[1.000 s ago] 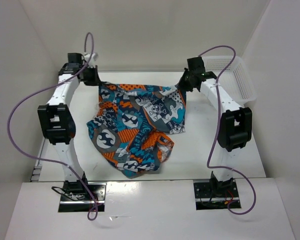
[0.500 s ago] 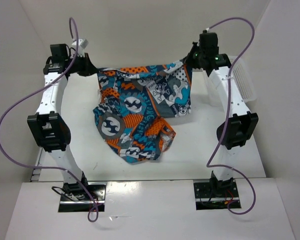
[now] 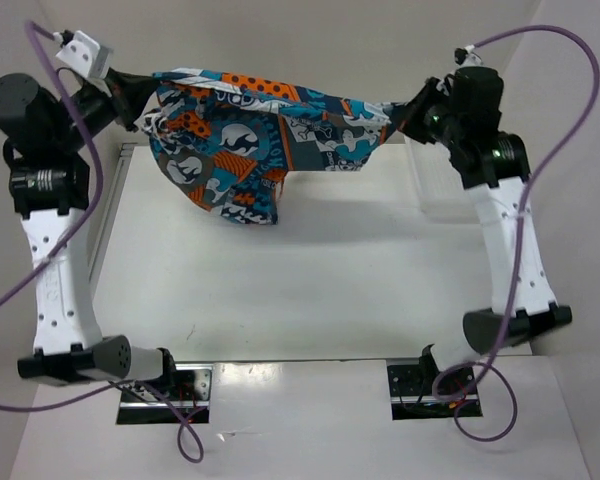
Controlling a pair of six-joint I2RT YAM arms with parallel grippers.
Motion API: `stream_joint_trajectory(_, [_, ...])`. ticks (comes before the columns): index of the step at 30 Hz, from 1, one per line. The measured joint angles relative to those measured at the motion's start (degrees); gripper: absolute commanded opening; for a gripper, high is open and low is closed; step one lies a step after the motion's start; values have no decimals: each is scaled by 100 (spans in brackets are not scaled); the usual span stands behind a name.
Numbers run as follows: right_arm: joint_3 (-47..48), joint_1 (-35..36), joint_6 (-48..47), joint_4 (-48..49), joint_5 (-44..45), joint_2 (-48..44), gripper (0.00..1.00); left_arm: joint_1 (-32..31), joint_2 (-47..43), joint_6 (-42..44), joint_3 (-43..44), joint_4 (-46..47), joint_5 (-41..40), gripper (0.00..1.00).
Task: Fold and stack the shorts
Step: Fold the shorts
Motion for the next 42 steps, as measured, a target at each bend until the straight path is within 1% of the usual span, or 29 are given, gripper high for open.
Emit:
stream_joint_trajectory(3, [-203, 0, 68, -50, -125, -682, 0, 74, -529, 0, -170, 4, 11, 0])
stream_joint_trajectory(6, [33, 15, 98, -162, -192, -1150, 0, 166, -901, 0, -103, -39, 17, 0])
stream_joint_trajectory(11, [1204, 57, 98, -498, -181, -1453, 0, 175, -1193, 2, 640, -210, -85, 0])
stream_joint_trajectory(15, [2107, 81, 138, -857, 52, -1537, 0, -2, -1351, 2, 1189, -356, -179, 0])
stream_joint_trajectory(19, [3161, 85, 208, -1250, 293, -1403, 0, -251, -1419, 0, 1668, -444, -190, 0])
stream_joint_trajectory(21, [3707, 85, 223, -1410, 354, -1241, 0, -321, -1405, 0, 1740, -448, -190, 0])
stream_joint_trajectory(23, [4218, 87, 223, -1598, 439, -988, 0, -356, -1405, -2, 1589, -431, -177, 0])
stream_joint_trajectory(25, [4446, 98, 219, -1751, 527, -730, 0, -374, -1423, -2, 1169, -348, -153, 0])
stream_joint_trajectory(28, [4371, 101, 208, -1928, 697, -247, 0, -374, -1364, -2, 275, -308, -173, 0])
stream_joint_trajectory(31, [4225, 136, 186, -2044, 894, 461, 0, -372, -1152, 2, -531, -339, -291, 0])
stream_joint_trajectory(33, [4269, 205, 173, -2103, 1067, 1084, 0, -365, -890, 7, -1071, -308, -411, 0])
stream_joint_trajectory(36, [4625, 315, 175, -2280, 1329, 2361, 0, -361, -490, 9, -1770, -293, -520, 0])
stream_joint_trajectory(40, [5313, 496, 177, -2533, 1519, 4006, 0, -306, -9, 9, -2448, -219, -640, 0])
stream_joint_trajectory(42, [5650, 535, 177, -2629, 1574, 4653, 0, -240, 251, 7, -2643, -133, -686, 0])
